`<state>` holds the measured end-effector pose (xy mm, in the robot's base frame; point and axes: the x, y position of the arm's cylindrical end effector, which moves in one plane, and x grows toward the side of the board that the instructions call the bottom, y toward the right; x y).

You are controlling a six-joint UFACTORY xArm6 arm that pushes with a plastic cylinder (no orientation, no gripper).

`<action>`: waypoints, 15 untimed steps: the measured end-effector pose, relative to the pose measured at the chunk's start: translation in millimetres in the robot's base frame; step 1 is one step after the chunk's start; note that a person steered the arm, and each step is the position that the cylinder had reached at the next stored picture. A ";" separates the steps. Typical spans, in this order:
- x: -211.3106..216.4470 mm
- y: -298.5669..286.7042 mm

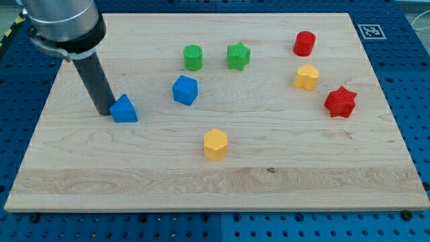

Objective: Push blue triangle towards top center

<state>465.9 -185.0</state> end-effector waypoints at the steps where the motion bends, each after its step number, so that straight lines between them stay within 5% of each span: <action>1: 16.5 21.6; 5: 56.5 68.3; 8: -30.2 64.2; 12: -34.1 118.6; 15: -122.7 97.6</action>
<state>343.2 -87.4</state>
